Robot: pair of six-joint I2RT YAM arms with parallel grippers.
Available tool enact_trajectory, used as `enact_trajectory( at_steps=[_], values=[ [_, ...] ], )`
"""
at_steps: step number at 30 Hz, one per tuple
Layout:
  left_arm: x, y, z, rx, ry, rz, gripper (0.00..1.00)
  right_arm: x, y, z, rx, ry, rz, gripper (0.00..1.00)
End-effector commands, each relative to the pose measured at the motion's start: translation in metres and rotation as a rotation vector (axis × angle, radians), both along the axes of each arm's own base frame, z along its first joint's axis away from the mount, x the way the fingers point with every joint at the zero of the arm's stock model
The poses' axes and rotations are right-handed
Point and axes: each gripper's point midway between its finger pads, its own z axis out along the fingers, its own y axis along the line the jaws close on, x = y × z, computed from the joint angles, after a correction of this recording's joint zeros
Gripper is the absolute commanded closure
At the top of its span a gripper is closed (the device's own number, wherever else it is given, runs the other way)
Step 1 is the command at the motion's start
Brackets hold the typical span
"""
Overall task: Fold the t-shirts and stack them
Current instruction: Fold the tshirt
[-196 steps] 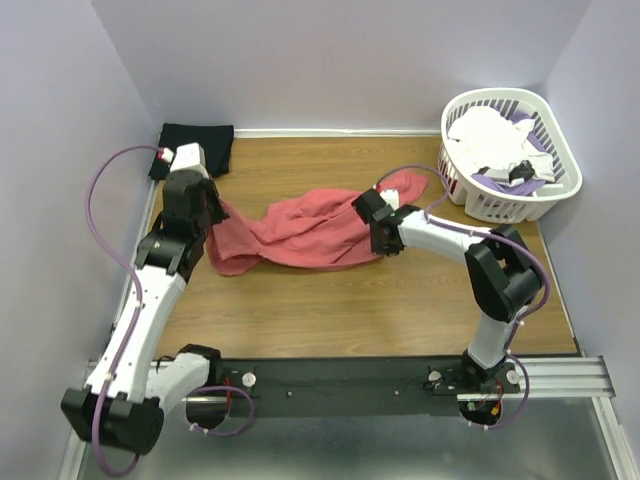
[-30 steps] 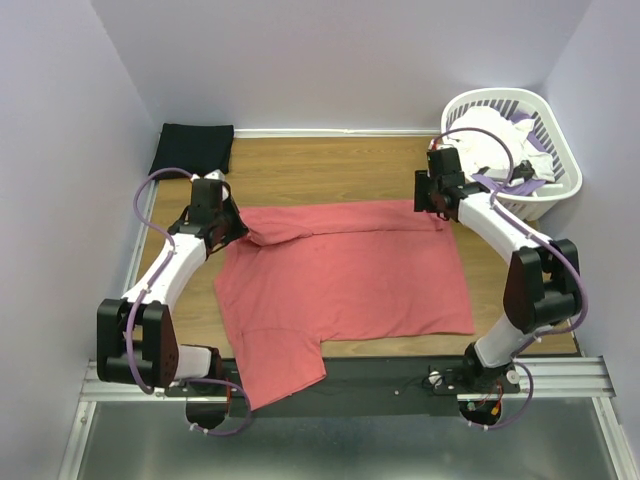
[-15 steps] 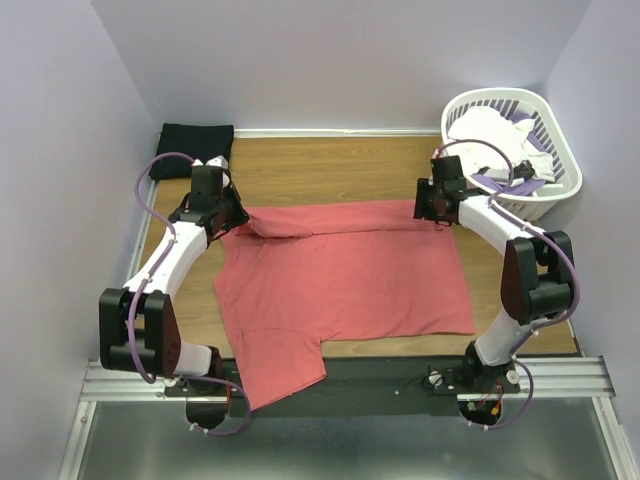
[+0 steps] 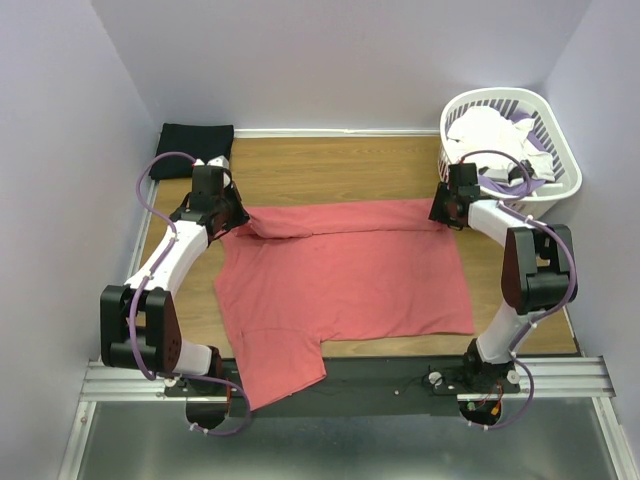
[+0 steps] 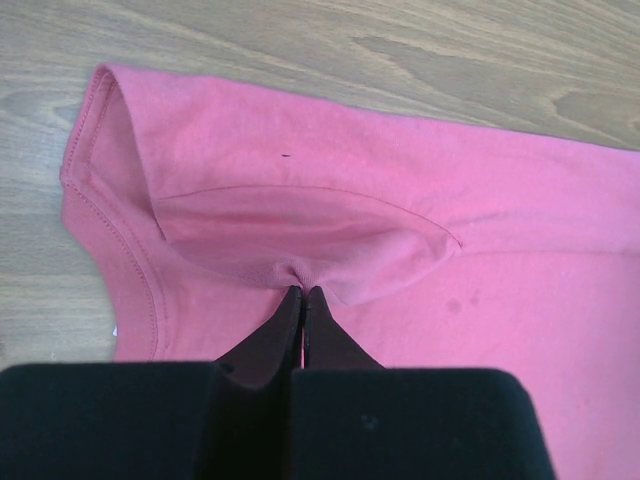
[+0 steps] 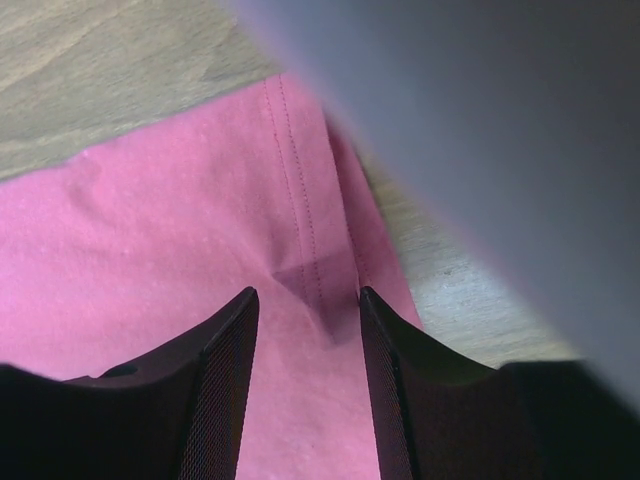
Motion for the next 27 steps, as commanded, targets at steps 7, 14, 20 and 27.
enact_trajectory(
  at_steps=[7,14,20,27],
  values=[
    [0.005,-0.002,0.005,-0.006,-0.025,-0.019,1.00,-0.011,0.013,0.040,0.009,-0.085,0.035,0.50],
    [0.004,0.000,0.005,0.001,-0.030,-0.013,1.00,-0.014,0.018,0.039,-0.151,-0.081,0.089,0.77],
    [0.005,-0.001,0.004,0.001,-0.050,-0.025,1.00,-0.020,0.001,0.010,-0.272,0.000,0.042,0.99],
    [0.007,-0.004,0.003,-0.001,-0.059,-0.049,1.00,-0.017,-0.013,-0.010,-0.356,0.047,0.007,0.99]
  ],
)
